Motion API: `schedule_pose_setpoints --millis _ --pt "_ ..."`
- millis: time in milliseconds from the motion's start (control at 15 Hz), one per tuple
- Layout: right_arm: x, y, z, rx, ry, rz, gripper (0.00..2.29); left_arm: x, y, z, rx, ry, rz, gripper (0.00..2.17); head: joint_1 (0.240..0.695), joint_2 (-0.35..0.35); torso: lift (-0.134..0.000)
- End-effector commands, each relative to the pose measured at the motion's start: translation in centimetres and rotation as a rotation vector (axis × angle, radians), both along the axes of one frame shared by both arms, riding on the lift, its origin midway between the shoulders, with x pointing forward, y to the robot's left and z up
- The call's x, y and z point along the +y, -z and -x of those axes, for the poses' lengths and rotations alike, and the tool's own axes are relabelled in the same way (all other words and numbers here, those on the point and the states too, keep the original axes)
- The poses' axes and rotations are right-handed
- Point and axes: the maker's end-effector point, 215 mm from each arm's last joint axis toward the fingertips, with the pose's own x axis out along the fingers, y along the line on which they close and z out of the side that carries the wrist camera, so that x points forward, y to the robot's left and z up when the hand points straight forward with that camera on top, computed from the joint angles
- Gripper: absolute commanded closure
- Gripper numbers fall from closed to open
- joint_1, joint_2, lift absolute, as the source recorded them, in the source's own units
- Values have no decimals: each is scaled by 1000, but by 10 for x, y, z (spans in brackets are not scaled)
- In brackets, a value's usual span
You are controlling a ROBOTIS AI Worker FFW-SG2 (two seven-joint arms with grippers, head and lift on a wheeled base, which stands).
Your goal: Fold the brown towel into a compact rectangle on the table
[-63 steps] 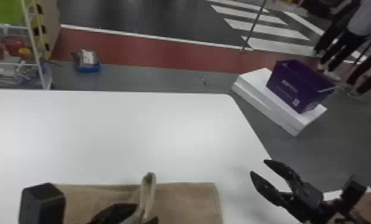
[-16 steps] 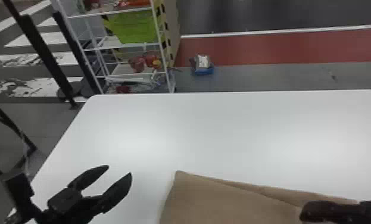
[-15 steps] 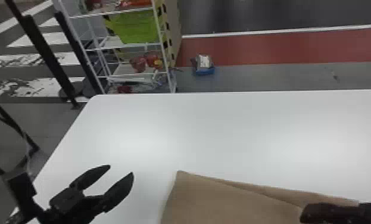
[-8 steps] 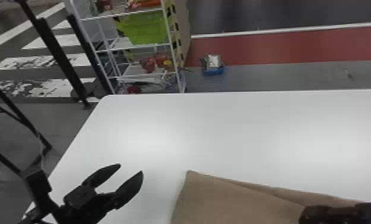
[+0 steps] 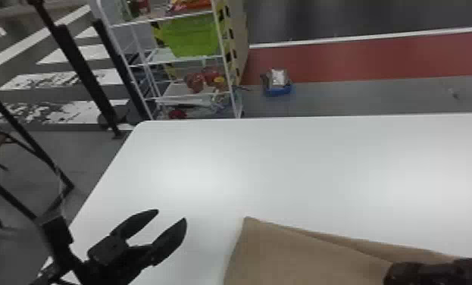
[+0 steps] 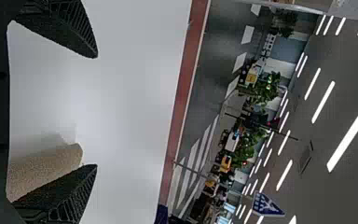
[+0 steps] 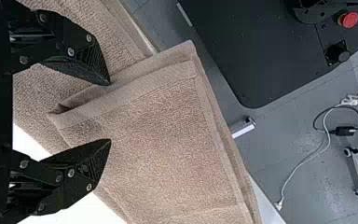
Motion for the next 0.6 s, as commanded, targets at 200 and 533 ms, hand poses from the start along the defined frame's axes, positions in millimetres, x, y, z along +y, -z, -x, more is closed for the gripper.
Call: schedule_pose_setpoints --millis 200,533 --pt "-1 -5 -1 4 8 -12 529 0 1 -1 1 -2 3 36 695 267 -134" --pt "-6 2 6 18 5 4 529 2 3 -4 0 -7 6 36 695 262 -134"
